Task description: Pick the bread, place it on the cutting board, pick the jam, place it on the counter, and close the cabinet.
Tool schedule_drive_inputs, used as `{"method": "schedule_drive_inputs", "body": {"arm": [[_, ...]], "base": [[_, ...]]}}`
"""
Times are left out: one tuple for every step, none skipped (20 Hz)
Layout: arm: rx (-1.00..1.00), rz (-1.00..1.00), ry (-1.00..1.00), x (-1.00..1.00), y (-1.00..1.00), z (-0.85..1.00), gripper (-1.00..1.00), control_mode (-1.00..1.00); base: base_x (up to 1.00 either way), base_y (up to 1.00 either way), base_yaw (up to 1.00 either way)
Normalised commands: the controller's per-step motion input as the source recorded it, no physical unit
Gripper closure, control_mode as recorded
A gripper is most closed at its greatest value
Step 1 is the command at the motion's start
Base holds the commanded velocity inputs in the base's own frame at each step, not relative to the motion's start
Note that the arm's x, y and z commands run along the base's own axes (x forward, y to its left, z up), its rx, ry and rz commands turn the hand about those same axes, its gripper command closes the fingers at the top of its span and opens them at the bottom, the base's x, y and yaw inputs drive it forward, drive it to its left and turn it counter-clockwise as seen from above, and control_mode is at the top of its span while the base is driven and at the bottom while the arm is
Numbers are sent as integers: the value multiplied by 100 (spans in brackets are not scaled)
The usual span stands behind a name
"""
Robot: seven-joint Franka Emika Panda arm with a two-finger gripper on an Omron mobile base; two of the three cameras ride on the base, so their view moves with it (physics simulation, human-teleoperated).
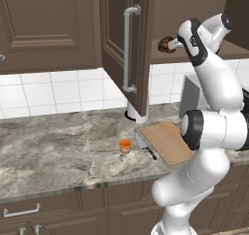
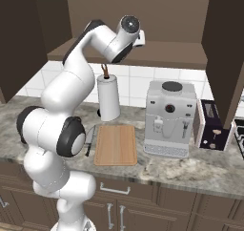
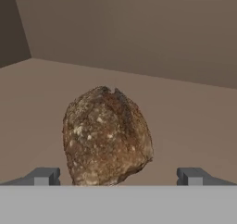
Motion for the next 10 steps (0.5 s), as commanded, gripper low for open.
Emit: {"method": "schedule_drive_inputs", "body": {"arm": [[0,2,0,20,0,0,-100,-100],[0,2,0,20,0,0,-100,-100],[0,2,0,19,0,-1,-100,-100],[0,2,0,20,0,-1,-100,-100],[0,2,0,20,0,-3,-100,-100],[0,2,0,19,0,-4,-100,-100],[0,2,0,19,0,-6,-100,-100],[0,2,0,18,0,-6,-100,-100],[0,2,0,15,0,-6,-100,-100],[0,2,0,11,0,-5,-100,-100]], "base": [[0,0,0],[0,0,0],[0,0,0],[0,0,0],[0,0,0],[0,0,0],[0,0,0],[0,0,0],[0,0,0],[0,0,0]]}}
